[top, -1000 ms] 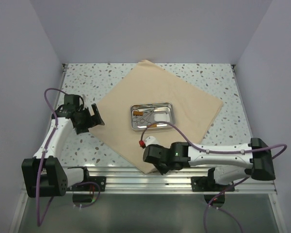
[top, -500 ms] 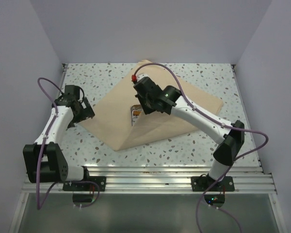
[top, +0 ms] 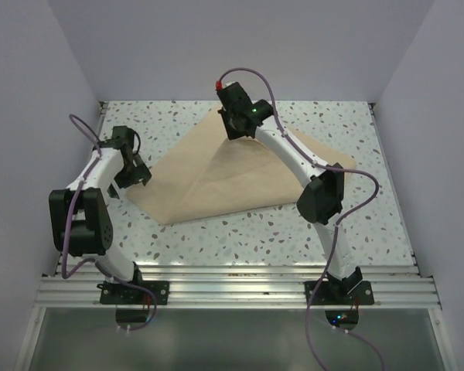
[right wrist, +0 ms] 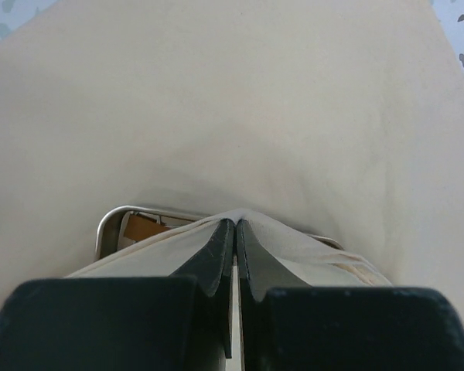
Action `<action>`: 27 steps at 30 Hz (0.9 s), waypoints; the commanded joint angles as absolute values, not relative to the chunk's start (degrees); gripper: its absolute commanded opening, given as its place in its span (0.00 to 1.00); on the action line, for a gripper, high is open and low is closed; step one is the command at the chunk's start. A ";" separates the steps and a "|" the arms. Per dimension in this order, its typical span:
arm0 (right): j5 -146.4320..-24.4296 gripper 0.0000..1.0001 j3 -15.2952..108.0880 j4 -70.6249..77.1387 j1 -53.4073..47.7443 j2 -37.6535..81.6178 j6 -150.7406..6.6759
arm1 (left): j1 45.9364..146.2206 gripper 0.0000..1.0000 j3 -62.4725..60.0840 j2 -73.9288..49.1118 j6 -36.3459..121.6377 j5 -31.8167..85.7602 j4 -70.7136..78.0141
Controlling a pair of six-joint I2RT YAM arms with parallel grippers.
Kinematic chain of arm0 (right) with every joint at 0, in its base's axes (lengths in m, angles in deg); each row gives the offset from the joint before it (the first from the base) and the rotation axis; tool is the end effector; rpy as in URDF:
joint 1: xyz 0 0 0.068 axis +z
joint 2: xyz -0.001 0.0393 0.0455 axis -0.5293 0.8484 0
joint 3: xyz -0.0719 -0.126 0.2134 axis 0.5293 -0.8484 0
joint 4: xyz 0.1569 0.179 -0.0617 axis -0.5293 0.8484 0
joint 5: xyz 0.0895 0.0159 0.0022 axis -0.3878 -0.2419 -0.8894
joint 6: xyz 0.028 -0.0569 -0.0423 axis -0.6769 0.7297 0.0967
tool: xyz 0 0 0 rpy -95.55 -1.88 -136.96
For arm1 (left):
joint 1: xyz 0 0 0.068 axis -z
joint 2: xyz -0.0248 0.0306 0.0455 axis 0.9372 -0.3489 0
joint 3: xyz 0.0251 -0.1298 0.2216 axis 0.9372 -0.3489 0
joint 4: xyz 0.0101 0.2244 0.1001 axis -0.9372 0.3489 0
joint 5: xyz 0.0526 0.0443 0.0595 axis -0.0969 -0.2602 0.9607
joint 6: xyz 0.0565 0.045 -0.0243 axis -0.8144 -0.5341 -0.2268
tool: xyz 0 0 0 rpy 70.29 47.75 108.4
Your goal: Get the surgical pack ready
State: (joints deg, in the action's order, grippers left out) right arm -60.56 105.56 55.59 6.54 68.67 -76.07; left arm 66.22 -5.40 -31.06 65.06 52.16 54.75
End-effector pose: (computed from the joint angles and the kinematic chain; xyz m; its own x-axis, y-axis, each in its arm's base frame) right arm 0.3923 0.2876 0.3001 -0.6334 -0.2741 -0.7236 -0.3196 0.9443 -0.0779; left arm 0.3024 0.0367 0.1838 -0.7266 -0.5785 -0.3707 -0.6478 0.7565 0.0893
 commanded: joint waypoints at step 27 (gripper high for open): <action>-66.80 0.00 108.84 48.98 -0.58 81.52 -76.47 | 64.31 0.99 4.51 -34.30 65.26 49.38 56.29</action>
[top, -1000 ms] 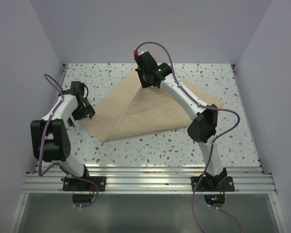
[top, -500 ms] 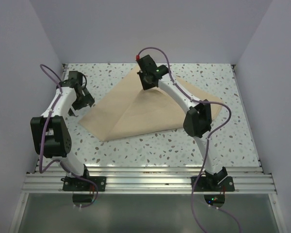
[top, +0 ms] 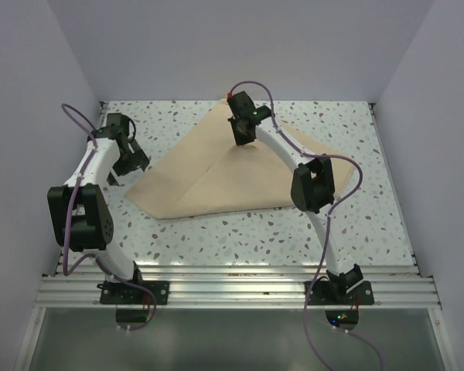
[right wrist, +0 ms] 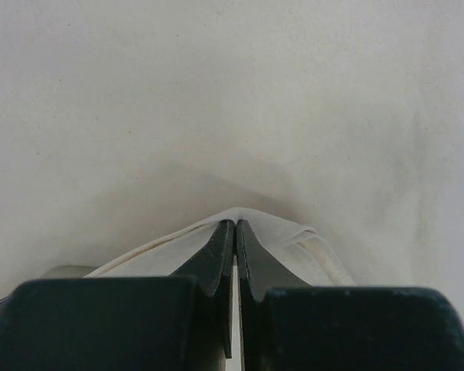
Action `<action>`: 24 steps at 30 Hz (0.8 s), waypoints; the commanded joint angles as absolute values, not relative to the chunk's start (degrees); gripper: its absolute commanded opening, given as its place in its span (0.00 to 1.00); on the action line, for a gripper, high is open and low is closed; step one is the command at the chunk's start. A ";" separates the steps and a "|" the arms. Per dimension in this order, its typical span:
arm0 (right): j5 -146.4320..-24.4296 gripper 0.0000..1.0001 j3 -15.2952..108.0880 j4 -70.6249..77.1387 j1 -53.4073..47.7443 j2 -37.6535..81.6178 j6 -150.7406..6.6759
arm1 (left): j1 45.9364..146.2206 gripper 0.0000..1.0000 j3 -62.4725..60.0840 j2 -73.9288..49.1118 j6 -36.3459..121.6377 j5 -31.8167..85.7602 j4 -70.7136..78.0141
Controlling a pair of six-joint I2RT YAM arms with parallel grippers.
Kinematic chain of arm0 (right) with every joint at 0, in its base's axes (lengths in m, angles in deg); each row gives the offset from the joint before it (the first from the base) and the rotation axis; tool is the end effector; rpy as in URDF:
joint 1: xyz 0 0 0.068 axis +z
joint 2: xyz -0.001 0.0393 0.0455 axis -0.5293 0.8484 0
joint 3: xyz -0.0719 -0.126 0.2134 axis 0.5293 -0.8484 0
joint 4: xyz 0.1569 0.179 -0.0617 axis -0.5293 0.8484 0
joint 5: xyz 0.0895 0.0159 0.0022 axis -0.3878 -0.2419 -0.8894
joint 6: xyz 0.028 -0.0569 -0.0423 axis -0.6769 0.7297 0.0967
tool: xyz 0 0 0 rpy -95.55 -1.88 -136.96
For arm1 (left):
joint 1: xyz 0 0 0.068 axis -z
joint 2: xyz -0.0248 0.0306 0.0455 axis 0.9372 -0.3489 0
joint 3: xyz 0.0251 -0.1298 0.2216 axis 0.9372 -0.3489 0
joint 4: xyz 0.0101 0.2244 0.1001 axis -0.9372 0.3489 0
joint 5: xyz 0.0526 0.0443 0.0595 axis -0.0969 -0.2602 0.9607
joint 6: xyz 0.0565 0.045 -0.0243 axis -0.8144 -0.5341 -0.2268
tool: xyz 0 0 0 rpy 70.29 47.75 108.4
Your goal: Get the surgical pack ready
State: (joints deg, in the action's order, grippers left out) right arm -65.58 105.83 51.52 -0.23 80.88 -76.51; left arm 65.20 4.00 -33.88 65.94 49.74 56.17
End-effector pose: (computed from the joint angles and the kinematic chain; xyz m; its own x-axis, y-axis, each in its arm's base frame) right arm 0.4529 0.2640 0.2030 -0.7526 -0.2403 -0.6131 -0.2654 0.9628 -0.0516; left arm 0.3298 0.0416 0.2124 -0.6771 -0.6070 -0.4161 -0.6664 0.7456 -0.0033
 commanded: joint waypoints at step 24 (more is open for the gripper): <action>-69.00 0.00 110.95 45.90 -1.72 87.76 -78.84 | 62.11 1.00 2.05 -34.21 62.71 46.40 54.36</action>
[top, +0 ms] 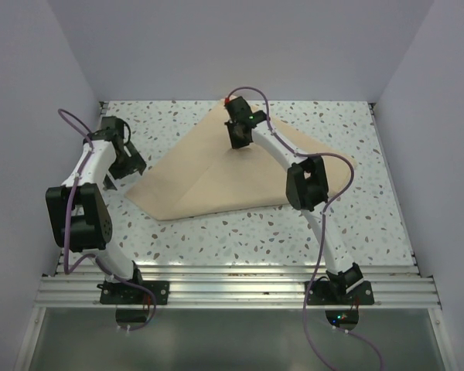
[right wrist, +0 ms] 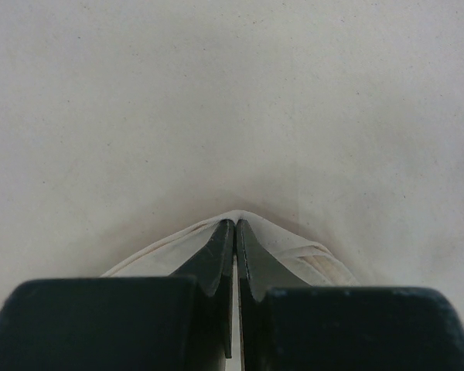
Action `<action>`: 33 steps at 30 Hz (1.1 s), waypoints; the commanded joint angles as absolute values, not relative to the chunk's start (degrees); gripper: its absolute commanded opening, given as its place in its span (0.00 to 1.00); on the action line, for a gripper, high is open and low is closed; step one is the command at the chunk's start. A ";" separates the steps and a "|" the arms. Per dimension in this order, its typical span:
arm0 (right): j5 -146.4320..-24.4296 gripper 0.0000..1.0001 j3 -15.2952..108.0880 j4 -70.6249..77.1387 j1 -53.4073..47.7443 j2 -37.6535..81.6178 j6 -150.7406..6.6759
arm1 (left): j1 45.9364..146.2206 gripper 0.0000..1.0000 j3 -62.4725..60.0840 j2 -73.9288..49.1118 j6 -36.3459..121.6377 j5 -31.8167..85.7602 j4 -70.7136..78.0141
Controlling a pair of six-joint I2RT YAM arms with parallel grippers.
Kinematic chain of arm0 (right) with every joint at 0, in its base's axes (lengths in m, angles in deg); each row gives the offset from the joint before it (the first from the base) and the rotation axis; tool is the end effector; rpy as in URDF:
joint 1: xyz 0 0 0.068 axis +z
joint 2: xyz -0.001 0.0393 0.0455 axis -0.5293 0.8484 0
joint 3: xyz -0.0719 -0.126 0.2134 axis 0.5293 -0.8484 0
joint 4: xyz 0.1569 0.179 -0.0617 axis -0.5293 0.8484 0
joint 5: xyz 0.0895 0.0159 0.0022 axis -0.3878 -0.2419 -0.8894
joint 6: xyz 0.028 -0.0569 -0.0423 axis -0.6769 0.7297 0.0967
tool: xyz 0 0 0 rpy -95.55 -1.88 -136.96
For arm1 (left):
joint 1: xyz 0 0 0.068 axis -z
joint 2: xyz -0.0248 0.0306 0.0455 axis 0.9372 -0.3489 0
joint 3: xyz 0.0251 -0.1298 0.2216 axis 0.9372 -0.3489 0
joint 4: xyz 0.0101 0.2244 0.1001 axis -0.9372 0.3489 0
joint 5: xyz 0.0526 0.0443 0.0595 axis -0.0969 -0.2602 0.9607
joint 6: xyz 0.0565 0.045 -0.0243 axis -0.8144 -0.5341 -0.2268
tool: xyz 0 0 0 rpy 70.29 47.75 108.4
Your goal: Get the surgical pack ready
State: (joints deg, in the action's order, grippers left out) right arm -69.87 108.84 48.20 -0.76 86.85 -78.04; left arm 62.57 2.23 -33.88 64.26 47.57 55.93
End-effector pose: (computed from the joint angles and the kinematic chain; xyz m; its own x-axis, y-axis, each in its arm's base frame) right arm 0.4688 0.2735 0.1701 -0.7679 -0.2081 -0.6059 -0.2793 0.9599 0.0243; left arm 0.3238 0.0538 0.2034 -0.6853 -0.6231 -0.3770 -0.6714 0.7411 -0.0046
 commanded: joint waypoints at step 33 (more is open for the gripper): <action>-76.56 0.20 106.73 47.75 -1.72 91.10 -80.69 | 53.50 0.79 -7.36 -38.34 54.71 29.89 40.56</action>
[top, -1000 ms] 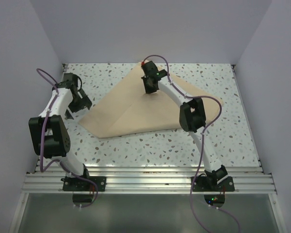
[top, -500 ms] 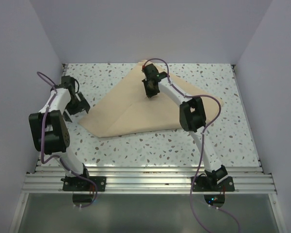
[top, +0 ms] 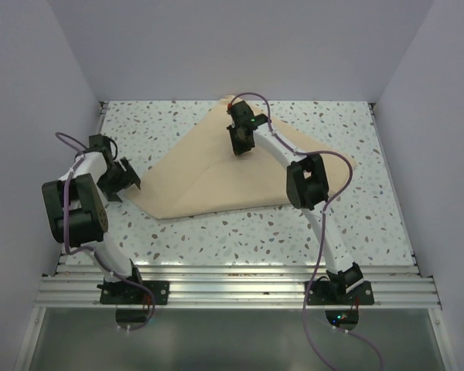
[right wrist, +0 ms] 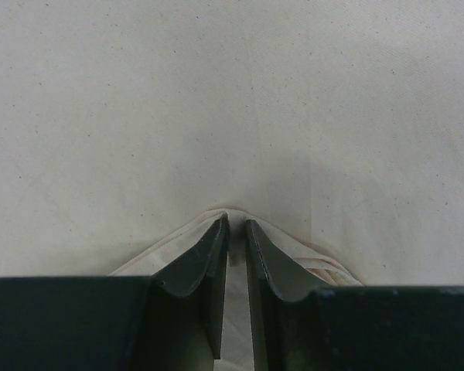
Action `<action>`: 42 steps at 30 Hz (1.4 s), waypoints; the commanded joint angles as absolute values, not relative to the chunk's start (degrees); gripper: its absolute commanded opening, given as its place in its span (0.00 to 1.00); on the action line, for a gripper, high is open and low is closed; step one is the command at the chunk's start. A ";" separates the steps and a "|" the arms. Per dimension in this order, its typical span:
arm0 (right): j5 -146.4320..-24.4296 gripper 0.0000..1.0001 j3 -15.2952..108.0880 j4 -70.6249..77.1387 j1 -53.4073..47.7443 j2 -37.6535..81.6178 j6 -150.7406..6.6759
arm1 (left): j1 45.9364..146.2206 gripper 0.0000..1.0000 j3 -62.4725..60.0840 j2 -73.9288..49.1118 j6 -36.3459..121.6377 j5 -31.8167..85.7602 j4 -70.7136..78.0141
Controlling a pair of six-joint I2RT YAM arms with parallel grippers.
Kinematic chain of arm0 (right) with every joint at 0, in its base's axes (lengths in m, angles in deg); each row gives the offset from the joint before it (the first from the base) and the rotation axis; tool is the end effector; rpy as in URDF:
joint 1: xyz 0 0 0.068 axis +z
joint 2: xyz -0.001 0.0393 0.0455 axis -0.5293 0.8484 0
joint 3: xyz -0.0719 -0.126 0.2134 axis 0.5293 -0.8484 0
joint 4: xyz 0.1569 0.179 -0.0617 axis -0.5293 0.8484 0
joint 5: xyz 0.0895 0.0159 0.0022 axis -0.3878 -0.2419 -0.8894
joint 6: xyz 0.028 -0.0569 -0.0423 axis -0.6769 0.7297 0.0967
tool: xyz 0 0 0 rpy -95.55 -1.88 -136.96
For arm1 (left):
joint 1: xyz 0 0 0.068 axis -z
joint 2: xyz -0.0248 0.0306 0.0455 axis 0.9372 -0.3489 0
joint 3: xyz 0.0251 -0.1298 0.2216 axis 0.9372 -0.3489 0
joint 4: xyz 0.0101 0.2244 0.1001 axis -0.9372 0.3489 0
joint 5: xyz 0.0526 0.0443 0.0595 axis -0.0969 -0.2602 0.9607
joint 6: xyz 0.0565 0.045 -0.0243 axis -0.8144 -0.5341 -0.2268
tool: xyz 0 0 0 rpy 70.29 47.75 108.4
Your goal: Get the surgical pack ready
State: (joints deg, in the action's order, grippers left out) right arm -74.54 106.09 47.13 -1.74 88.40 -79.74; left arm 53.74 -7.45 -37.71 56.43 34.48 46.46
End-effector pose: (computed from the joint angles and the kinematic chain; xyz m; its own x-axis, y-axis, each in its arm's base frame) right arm 0.4699 0.2695 0.1419 -0.8178 -0.1867 -0.5443 -0.2794 0.9558 0.0920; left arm 0.3107 0.0873 0.1427 -0.7260 -0.6512 -0.2208 -0.6427 0.7568 -0.1188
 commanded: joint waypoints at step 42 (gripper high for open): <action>-83.67 0.20 109.45 51.27 -4.00 94.97 -84.37 | 82.31 0.00 27.87 -37.01 71.66 20.91 48.12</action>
State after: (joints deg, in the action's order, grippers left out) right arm -78.94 109.91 48.92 -3.12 90.63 -81.53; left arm 78.46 22.75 -35.13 66.51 22.04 45.92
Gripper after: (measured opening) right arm 0.198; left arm 0.018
